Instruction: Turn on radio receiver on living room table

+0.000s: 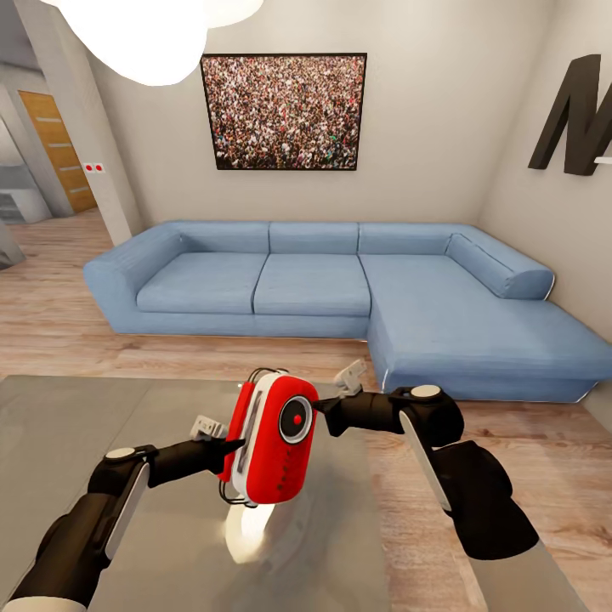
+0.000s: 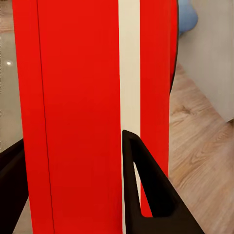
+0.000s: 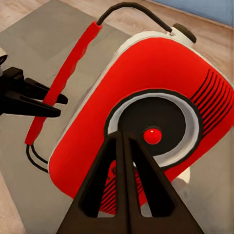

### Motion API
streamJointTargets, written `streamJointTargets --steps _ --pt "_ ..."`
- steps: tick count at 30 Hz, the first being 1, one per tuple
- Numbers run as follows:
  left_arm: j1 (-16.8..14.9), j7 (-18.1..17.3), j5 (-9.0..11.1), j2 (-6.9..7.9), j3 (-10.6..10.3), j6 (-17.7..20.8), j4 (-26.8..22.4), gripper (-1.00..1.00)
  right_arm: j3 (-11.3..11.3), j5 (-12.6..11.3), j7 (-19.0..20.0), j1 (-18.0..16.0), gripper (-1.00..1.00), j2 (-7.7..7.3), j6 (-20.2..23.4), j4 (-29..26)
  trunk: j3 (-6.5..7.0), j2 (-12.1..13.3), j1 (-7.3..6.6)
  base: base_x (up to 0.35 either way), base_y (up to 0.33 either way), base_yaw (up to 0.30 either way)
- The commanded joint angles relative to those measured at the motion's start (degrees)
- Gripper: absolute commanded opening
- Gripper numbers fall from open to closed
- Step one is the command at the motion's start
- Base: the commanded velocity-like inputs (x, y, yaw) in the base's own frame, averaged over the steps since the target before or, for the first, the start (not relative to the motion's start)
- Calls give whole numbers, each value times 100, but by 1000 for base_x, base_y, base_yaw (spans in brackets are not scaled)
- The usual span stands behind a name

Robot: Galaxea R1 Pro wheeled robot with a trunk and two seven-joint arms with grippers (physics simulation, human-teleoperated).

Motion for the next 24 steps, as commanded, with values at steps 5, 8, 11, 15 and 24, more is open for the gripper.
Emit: streamJointTargets --steps 5,8,11,15,24 --pt "-3 -10 55 6 0 17 -55 -100 -33 -1 3 0 -100 -54 -3 0 0 0 0 0 0 0" --pt "-5 -10 55 8 0 17 -99 -100 -126 -5 8 0 -100 -80 -8 0 0 0 0 0 0 0" --pt "-3 -16 55 8 0 17 -126 -100 -144 -15 19 0 -100 -84 -12 0 0 0 0 0 0 0" --pt "0 -65 76 205 0 27 -155 -100 -150 -38 33 0 -100 -85 -17 0 0 0 0 0 0 0" --pt "-2 -546 86 387 67 26 -179 -100 -142 -52 52 0 -100 -77 -23 -3 0 0 0 0 0 0"
